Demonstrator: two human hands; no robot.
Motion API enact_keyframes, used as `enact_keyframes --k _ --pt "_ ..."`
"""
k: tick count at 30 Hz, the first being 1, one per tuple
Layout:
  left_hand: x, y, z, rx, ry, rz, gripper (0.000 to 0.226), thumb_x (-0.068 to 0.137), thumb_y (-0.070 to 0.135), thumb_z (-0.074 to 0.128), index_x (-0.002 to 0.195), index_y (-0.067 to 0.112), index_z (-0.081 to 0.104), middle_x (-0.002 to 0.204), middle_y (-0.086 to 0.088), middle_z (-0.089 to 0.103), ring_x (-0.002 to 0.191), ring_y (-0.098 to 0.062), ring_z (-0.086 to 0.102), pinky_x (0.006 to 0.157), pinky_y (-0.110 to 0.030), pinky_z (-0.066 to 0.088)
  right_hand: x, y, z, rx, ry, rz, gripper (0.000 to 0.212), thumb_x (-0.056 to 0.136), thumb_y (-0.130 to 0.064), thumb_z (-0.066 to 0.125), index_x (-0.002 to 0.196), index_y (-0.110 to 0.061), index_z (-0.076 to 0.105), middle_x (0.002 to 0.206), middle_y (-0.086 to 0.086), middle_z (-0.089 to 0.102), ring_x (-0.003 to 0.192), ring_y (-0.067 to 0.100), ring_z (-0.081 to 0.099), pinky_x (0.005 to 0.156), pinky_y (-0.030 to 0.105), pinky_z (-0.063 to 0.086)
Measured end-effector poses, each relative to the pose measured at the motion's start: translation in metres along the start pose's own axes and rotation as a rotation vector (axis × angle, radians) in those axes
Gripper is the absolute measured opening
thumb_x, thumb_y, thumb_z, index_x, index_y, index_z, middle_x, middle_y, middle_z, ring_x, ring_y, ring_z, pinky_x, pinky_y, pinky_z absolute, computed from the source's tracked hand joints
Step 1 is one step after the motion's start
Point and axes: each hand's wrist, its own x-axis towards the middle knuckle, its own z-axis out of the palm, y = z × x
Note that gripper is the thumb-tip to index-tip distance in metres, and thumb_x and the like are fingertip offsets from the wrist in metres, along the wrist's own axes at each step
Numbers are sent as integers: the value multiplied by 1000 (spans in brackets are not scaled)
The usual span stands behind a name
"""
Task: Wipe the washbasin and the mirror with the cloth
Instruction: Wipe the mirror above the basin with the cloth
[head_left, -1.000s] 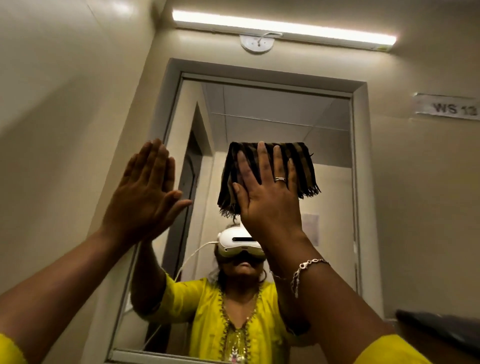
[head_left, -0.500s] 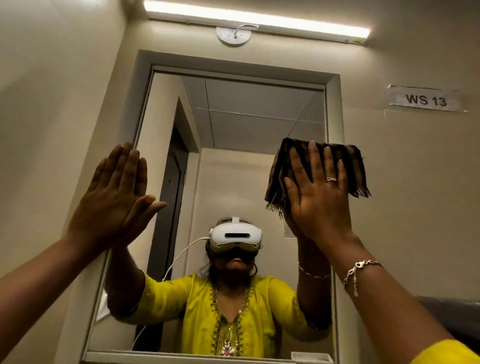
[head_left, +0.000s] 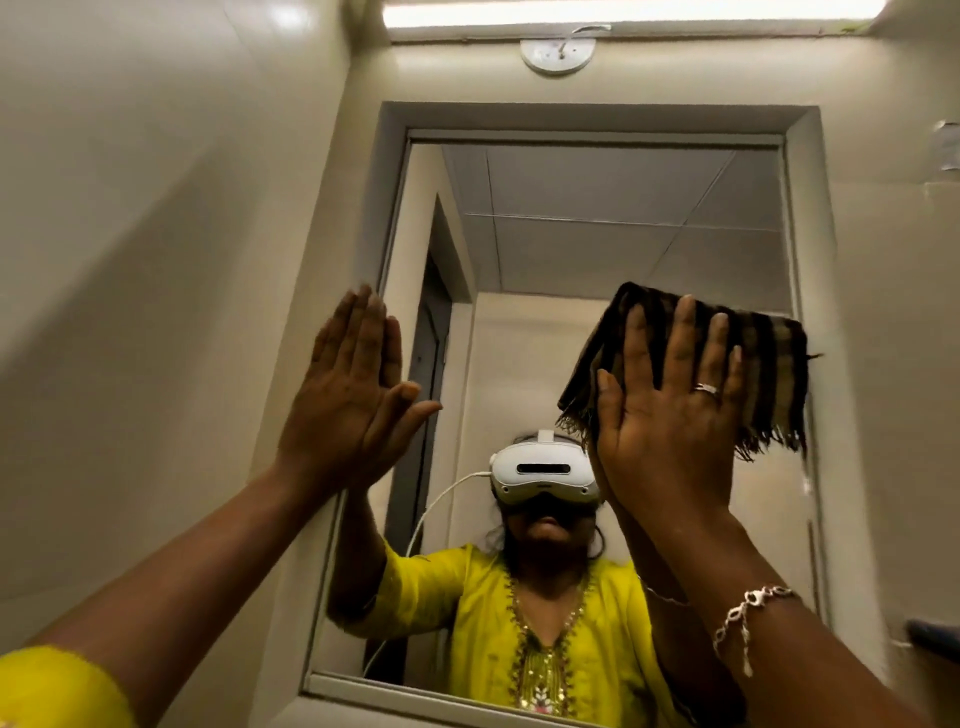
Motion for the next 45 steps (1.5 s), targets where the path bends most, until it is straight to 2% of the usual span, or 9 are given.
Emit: enact_keyframes --k 4,8,12,16,19,24,33,40,45 --pt "0 3 -4 -98 43 22 82 89 62 20 139 -2 11 147 -28 16 140 -12 -7 114 -28 3 -3 -42 3 57 -2 -41 59 95 -42 17 147 -13 22 152 24 19 139 43 15 112 49 5" --pt "-1 1 -5 -171 34 40 82 89 62 16 140 -2 10 148 -25 15 139 -21 4 113 -30 8 -3 -84 8 115 3 -106 60 92 -41 22 145 -13 27 151 23 23 138 44 18 111 50 8" --pt "-2 -2 -4 -310 29 10 82 90 62 5 140 -3 12 148 -15 10 139 -22 6 114 -29 8 0 -116 14 156 0 -141 60 91 -41 24 144 -13 30 151 22 22 139 43 15 112 50 8" --pt "-3 -3 -2 -418 42 -41 82 88 66 8 140 3 10 150 -9 11 141 -21 7 116 -35 13 2 -146 21 122 -28 -211 63 88 -45 23 144 -15 25 152 19 23 140 41 16 112 49 9" --pt "-3 -4 -1 -440 50 -50 83 88 66 9 141 2 12 149 -8 11 141 -21 8 115 -37 14 1 -157 26 92 -45 -260 69 85 -47 32 146 -17 19 153 17 19 141 39 12 112 48 4" --pt "-3 -3 -1 -402 35 -46 85 88 65 10 141 -3 15 150 -14 12 141 -24 7 115 -37 13 -1 -153 22 144 -14 -267 66 84 -44 23 144 -16 26 151 18 26 139 40 20 112 48 7" --pt "-5 -1 -4 -245 -51 30 84 89 62 10 141 -5 15 151 -22 13 141 -27 6 115 -42 12 -17 -124 14 216 -31 -270 58 91 -41 26 143 -16 33 151 19 27 140 40 18 110 50 11" --pt "-11 5 -5 -60 -97 18 84 89 62 9 141 -4 6 149 -28 7 140 -26 -3 115 -35 -1 -27 -76 5 195 -66 -267 56 93 -42 29 144 -19 29 152 17 24 141 38 13 113 48 7" --pt "-30 14 -8 2 -97 34 83 89 63 11 142 0 2 149 -28 8 140 -29 -1 115 -36 -1 -33 -37 0 186 -84 -265 56 94 -43 29 145 -21 25 154 15 20 142 35 10 114 48 6"
